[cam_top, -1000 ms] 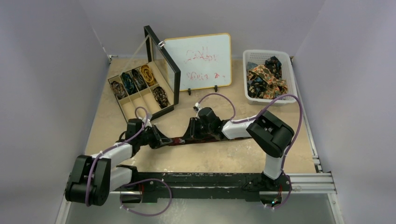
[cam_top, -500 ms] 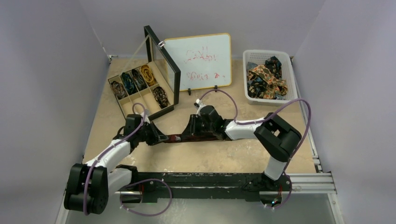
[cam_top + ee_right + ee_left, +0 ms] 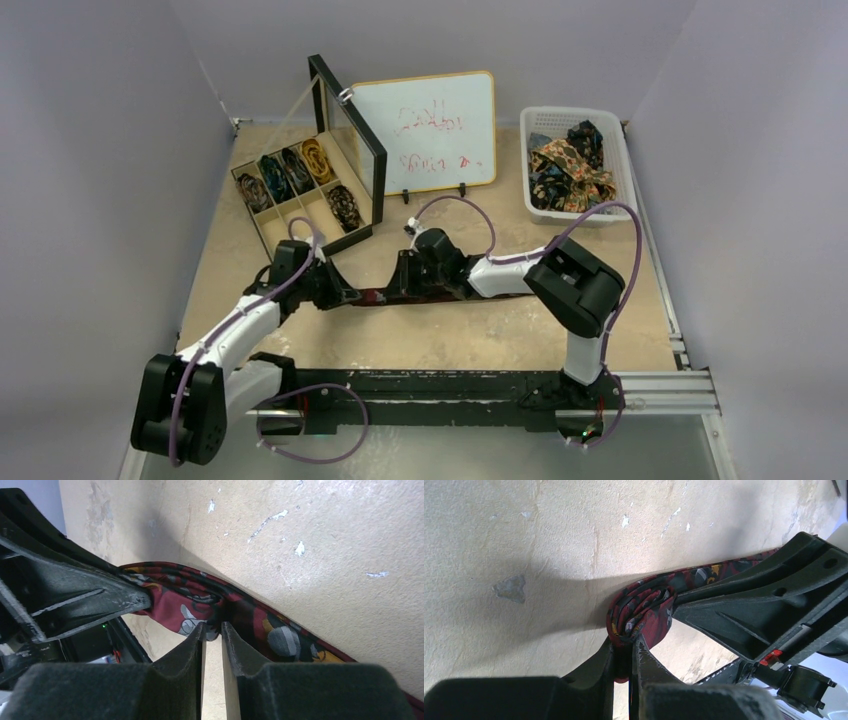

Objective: Roll the ties
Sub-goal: Roll the tie at the center of the board.

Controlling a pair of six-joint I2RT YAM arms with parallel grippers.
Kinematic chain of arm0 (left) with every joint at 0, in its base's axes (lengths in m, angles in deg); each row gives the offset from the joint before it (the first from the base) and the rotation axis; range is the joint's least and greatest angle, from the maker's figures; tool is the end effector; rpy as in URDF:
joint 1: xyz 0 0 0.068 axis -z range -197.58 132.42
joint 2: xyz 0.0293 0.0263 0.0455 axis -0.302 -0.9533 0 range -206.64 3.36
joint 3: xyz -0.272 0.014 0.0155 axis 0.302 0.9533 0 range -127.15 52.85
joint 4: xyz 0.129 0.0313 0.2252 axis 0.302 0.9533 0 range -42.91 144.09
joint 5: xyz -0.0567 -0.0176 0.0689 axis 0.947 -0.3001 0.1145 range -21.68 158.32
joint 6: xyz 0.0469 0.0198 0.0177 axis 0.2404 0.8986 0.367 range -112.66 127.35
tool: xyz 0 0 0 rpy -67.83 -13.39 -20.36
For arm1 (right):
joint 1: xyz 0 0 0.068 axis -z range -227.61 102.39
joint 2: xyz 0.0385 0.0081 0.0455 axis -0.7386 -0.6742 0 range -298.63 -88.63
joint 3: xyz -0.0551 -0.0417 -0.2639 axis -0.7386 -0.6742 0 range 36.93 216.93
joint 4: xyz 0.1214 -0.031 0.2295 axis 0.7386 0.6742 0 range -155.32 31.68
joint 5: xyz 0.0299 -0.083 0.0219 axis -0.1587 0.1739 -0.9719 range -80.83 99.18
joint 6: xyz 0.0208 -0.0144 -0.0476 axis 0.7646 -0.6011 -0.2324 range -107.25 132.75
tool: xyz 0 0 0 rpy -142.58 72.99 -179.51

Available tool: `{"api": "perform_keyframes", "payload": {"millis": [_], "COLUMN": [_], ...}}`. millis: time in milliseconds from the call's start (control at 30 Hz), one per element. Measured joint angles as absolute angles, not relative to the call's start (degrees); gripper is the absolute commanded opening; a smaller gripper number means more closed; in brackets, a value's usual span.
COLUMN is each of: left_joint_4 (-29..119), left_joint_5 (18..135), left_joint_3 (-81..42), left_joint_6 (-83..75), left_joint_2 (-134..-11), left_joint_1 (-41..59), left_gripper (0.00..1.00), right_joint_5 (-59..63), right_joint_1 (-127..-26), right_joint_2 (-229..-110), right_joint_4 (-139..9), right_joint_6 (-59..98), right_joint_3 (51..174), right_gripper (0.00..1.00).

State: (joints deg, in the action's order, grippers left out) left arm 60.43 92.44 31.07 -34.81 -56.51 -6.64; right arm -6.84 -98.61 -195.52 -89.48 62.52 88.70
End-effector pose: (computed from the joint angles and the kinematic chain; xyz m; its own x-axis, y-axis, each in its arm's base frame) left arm 0.1776 -0.0491 0.1547 -0.8531 -0.4591 -0.2478 -0.2014 0.7280 -0.6554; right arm 0.2309 0.3006 0.1437 -0.8931 0.0634 -0.4454 -0.3314 0.5771 0.7464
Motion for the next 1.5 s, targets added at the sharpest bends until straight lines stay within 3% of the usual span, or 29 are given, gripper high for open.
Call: {"api": "perform_keyframes", "payload": {"millis": [1033, 1500], "left_joint_4": [66.5, 75.8], "left_joint_5": [86.5, 76.7], "left_joint_3": [26.1, 15.5], "left_joint_6": [-34.8, -34.8], "left_joint_2": [-55.9, -58.9], "left_joint_1": [-1.5, 6.6], "left_gripper": [0.00, 0.00], "right_joint_5": [-5.5, -5.5], "right_joint_1": [-98.6, -98.9], "right_joint_2": [-198.4, -199.0], "right_joint_4": [-87.6, -87.4], "right_joint_6": [63.5, 64.2], "right_joint_3": [91.3, 92.5], "right_gripper": [0.13, 0.12]}}
